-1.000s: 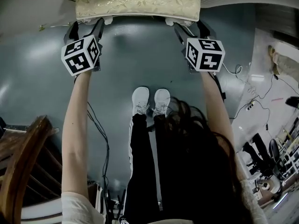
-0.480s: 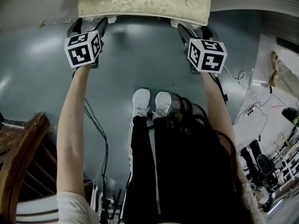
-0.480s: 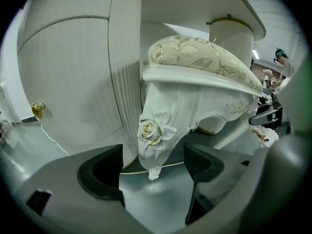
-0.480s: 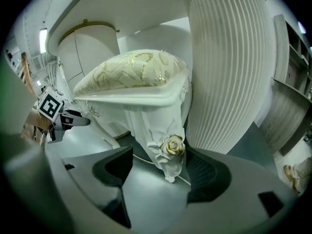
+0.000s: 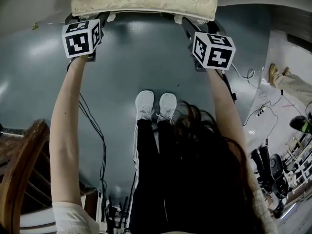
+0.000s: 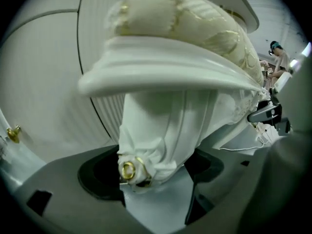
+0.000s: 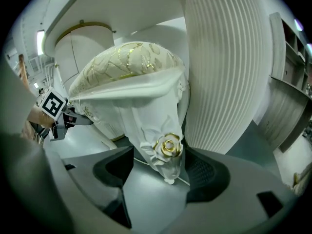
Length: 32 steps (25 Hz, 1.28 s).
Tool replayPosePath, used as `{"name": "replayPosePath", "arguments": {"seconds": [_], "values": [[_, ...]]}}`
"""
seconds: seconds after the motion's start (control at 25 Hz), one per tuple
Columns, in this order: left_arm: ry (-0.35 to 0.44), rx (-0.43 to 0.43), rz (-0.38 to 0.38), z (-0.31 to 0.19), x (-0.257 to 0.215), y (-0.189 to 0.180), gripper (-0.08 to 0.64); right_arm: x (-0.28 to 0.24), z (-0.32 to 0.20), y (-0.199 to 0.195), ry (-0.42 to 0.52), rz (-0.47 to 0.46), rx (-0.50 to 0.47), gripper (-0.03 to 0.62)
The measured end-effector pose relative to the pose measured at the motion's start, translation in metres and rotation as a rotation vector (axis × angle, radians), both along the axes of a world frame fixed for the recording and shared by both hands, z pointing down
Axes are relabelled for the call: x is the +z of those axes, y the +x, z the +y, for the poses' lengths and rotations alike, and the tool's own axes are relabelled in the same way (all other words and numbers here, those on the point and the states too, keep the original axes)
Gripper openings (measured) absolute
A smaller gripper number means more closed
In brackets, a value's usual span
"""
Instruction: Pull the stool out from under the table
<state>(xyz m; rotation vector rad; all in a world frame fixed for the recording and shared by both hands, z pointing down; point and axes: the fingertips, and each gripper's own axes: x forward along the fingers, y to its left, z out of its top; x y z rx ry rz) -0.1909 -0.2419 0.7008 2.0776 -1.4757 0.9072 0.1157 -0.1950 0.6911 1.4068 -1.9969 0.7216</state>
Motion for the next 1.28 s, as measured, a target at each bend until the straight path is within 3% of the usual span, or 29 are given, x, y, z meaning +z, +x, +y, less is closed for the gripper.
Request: {"name": "replayPosePath", "arguments": {"seconds": [0.28,0.56,1.28], "values": [[0.006,-0.009,0.000,-0.0029,0.0027,0.0036,0.356,0.0036,-0.0047,-0.0003,0.004,0.004,0.030,0.296],[0.014,0.003,-0.022,-0.0045,0.0030,0.0024,0.345,0.0075,-0.0067,0.0027,0.034,0.082,0.004,0.259],[-0.058,0.031,-0.049,-0.0005,0.0073,0.0031,0.337,0.0082,-0.0055,0.0054,0.020,0.126,-0.026,0.255]]}}
